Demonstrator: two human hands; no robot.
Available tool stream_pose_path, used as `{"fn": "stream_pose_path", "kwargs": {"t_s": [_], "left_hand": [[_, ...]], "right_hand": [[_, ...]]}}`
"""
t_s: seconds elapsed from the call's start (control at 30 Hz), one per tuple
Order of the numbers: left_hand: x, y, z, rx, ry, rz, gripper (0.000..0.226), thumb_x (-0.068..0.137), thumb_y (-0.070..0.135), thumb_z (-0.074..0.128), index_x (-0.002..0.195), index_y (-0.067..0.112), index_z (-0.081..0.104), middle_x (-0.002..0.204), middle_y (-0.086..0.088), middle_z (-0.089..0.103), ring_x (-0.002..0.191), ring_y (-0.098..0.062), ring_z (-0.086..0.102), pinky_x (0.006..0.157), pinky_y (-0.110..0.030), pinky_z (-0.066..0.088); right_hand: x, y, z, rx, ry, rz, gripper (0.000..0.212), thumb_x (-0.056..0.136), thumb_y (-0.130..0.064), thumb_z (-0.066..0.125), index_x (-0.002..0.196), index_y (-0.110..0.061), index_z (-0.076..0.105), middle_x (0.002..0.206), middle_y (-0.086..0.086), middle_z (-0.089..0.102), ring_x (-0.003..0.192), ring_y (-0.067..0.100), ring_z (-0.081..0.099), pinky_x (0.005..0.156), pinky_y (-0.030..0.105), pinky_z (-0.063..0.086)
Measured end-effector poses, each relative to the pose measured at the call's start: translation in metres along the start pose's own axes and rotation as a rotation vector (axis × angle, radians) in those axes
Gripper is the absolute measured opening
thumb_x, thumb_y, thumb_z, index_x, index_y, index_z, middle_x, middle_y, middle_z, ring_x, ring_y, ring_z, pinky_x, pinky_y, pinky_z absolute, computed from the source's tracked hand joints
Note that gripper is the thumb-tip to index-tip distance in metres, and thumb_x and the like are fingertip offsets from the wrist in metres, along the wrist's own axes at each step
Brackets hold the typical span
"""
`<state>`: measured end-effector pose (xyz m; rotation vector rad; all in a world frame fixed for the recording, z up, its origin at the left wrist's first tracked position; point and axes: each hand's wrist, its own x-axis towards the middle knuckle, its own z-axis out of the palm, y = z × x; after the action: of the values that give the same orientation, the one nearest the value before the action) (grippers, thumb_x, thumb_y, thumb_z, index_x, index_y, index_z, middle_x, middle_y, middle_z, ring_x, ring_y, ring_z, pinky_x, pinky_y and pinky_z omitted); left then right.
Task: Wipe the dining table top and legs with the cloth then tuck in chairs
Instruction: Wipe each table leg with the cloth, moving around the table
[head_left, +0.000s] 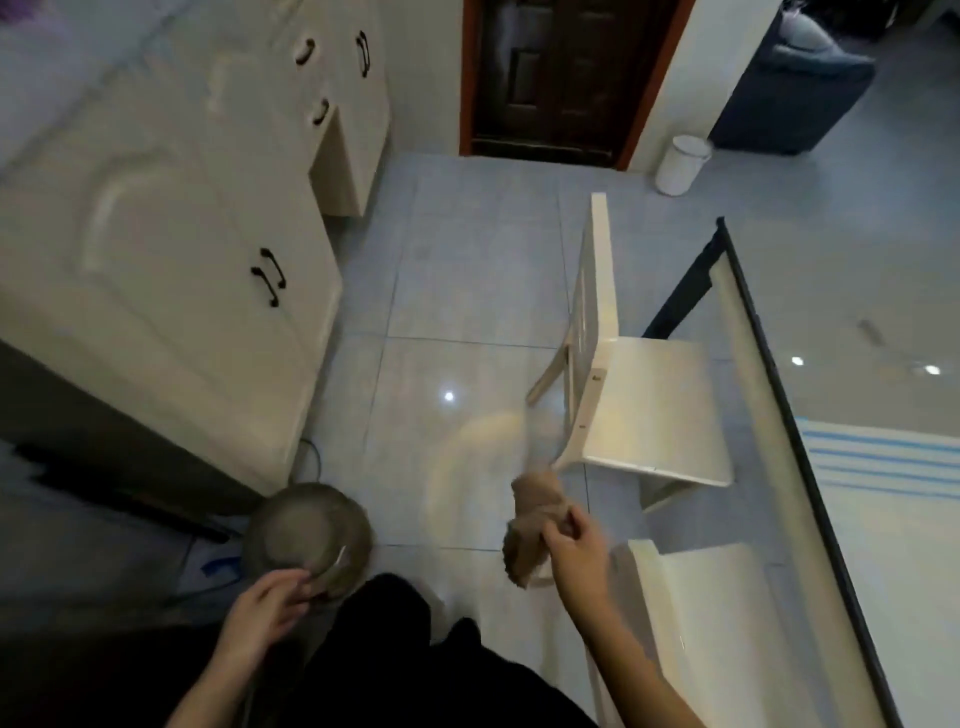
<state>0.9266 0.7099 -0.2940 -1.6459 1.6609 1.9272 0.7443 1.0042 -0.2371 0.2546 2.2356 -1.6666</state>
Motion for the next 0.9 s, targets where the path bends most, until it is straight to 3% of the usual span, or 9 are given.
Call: {"fn": "stream_pose_path", "kwargs": {"t_s": [0.13, 0.23, 0.3, 0.4, 0.47, 0.53, 0.6, 0.7, 0.9], "left_hand": [[0.039, 0.046, 0.007, 0.001, 0.056, 0.004, 0.018, 0.099, 0.005, 0.039, 0.100, 0.003, 0.057, 0.083, -0.014, 0.061, 0.071, -0.025, 0.055, 0.054, -0.024, 0.049], [0.083, 0.085, 0.009, 0.013, 0.063, 0.011, 0.020, 0.097, 0.002, 0.041, 0.108, -0.001, 0.058, 0.103, -0.024, 0.062, 0.088, -0.031, 0.057, 0.064, -0.028, 0.043], [0.115, 0.119, 0.011, 0.028, 0.054, 0.027, 0.019, 0.095, 0.000, 0.044, 0.102, -0.001, 0.062, 0.102, -0.021, 0.063, 0.095, -0.029, 0.056, 0.062, -0.026, 0.047], [0.167, 0.186, 0.019, 0.055, 0.043, 0.058, 0.018, 0.093, -0.006, 0.045, 0.089, 0.001, 0.062, 0.084, -0.014, 0.064, 0.063, -0.010, 0.066, 0.051, -0.015, 0.050], [0.205, 0.233, 0.028, 0.079, 0.012, 0.068, 0.021, 0.094, -0.005, 0.043, 0.084, 0.001, 0.061, 0.068, -0.011, 0.061, 0.042, -0.002, 0.058, 0.042, -0.011, 0.044], [0.233, 0.283, 0.042, 0.136, -0.014, 0.095, 0.019, 0.095, -0.002, 0.044, 0.087, 0.002, 0.061, 0.066, -0.007, 0.060, 0.046, -0.007, 0.057, 0.043, -0.013, 0.043], [0.257, 0.333, 0.060, 0.185, -0.063, 0.158, 0.017, 0.095, -0.001, 0.045, 0.096, 0.001, 0.062, 0.073, -0.009, 0.060, 0.056, -0.013, 0.054, 0.047, -0.012, 0.043], [0.291, 0.401, 0.089, 0.248, -0.124, 0.216, 0.018, 0.095, -0.001, 0.045, 0.097, 0.003, 0.063, 0.075, -0.007, 0.061, 0.059, -0.012, 0.054, 0.047, -0.010, 0.040], [0.363, 0.496, 0.150, 0.282, -0.197, 0.213, 0.023, 0.096, 0.004, 0.045, 0.086, 0.013, 0.064, 0.082, -0.011, 0.064, 0.067, -0.017, 0.056, 0.062, -0.022, 0.042]], "right_hand": [[0.070, -0.034, 0.025, -0.001, -0.040, -0.031, 0.015, 0.086, 0.004, 0.059, 0.085, -0.009, 0.067, 0.073, 0.001, 0.068, 0.068, 0.005, 0.063, 0.065, 0.020, 0.049], [0.120, -0.053, 0.043, 0.001, -0.017, -0.021, 0.016, 0.086, 0.003, 0.059, 0.087, -0.011, 0.068, 0.076, 0.002, 0.069, 0.069, 0.005, 0.063, 0.064, 0.017, 0.049], [0.156, -0.065, 0.058, 0.007, 0.009, -0.016, 0.016, 0.085, 0.005, 0.060, 0.088, -0.008, 0.069, 0.076, 0.005, 0.070, 0.067, 0.004, 0.063, 0.062, 0.016, 0.050], [0.213, -0.078, 0.079, -0.042, 0.087, 0.004, 0.013, 0.084, 0.009, 0.060, 0.087, -0.001, 0.067, 0.073, 0.007, 0.067, 0.061, -0.003, 0.059, 0.059, 0.013, 0.047], [0.247, -0.090, 0.091, -0.075, 0.142, 0.021, 0.010, 0.085, 0.009, 0.060, 0.085, 0.002, 0.065, 0.069, 0.006, 0.063, 0.061, 0.002, 0.057, 0.053, 0.008, 0.043], [0.275, -0.104, 0.099, -0.094, 0.210, 0.042, 0.007, 0.085, 0.006, 0.062, 0.083, -0.001, 0.065, 0.067, 0.006, 0.062, 0.066, 0.016, 0.056, 0.051, 0.009, 0.041], [0.303, -0.119, 0.102, -0.079, 0.245, 0.084, 0.008, 0.085, 0.004, 0.063, 0.085, -0.003, 0.066, 0.069, 0.010, 0.063, 0.070, 0.024, 0.057, 0.055, 0.014, 0.044], [0.343, -0.137, 0.105, -0.075, 0.283, 0.151, 0.008, 0.086, 0.003, 0.062, 0.090, -0.002, 0.066, 0.083, 0.022, 0.066, 0.082, 0.031, 0.062, 0.073, 0.033, 0.045], [0.436, -0.161, 0.120, -0.101, 0.281, 0.190, 0.005, 0.086, -0.004, 0.063, 0.082, -0.007, 0.066, 0.081, 0.021, 0.068, 0.082, 0.039, 0.063, 0.074, 0.043, 0.048]]}}
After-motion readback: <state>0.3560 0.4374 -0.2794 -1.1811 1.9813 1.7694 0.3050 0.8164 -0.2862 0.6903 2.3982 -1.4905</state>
